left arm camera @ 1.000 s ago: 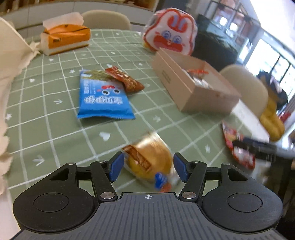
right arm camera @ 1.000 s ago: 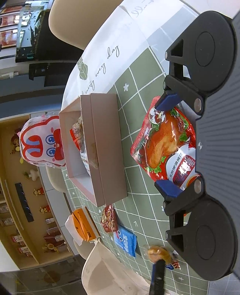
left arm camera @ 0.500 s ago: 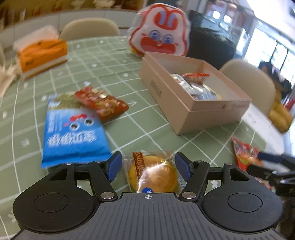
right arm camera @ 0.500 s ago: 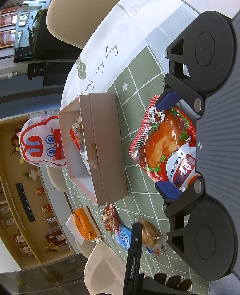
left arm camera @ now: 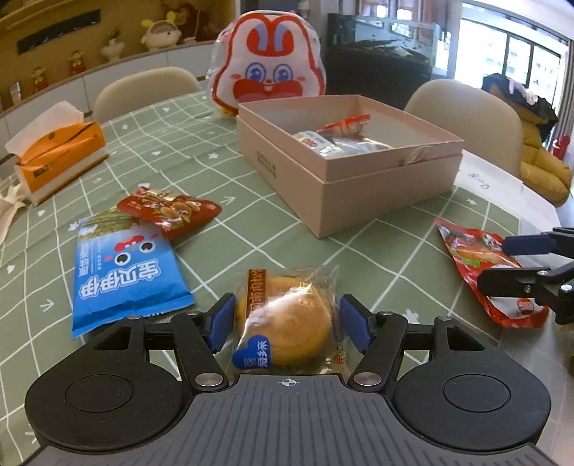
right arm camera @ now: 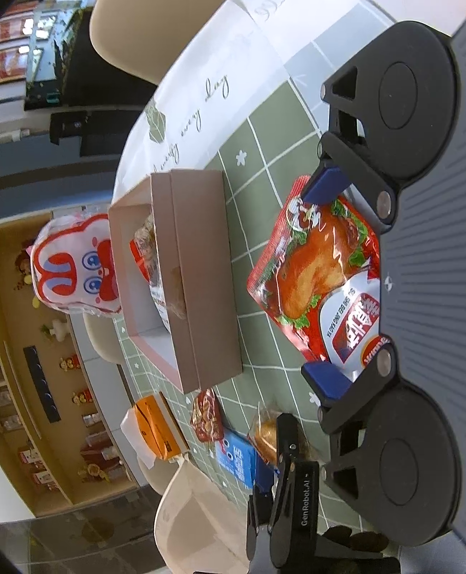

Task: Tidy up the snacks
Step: 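Lift the bread packet with the right gripper while left holds the cake packet, then carry both packets over the pink box and open both grippers, then move the left gripper to the blue seaweed packet while right approaches the red egg packet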

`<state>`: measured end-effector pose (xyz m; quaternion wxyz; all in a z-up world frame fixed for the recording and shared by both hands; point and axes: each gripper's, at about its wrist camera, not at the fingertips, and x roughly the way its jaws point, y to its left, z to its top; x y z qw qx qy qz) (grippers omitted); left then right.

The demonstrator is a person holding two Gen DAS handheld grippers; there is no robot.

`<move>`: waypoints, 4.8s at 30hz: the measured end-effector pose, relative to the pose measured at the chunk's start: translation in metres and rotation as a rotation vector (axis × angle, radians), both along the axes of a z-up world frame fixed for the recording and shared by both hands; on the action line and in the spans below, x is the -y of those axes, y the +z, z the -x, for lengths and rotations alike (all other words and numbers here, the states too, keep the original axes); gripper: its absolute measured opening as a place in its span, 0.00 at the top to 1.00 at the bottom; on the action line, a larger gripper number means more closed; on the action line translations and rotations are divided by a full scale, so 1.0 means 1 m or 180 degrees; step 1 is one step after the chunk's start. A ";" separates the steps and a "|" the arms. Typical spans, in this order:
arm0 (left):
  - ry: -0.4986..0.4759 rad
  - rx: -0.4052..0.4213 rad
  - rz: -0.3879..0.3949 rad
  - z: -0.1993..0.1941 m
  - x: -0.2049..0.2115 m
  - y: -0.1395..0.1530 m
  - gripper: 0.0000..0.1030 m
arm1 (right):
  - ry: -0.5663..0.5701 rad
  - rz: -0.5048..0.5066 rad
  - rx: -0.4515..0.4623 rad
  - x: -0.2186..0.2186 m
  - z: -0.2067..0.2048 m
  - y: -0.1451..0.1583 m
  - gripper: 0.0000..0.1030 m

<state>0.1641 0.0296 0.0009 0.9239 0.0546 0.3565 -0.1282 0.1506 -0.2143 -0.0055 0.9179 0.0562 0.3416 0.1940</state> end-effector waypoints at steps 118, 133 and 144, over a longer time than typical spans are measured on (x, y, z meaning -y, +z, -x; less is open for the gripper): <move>-0.0081 0.0076 0.1288 -0.152 0.006 0.081 0.42 | -0.0174 0.0146 -0.0195 -0.031 -0.210 0.073 0.79; 0.1356 0.0238 0.1063 -0.050 -0.155 0.052 0.42 | 0.0313 0.0265 0.0384 -0.127 -0.145 0.112 0.27; 0.1345 0.0078 0.1411 -0.011 -0.190 0.023 0.42 | 0.0637 0.1041 -0.0036 -0.278 -0.148 0.031 0.25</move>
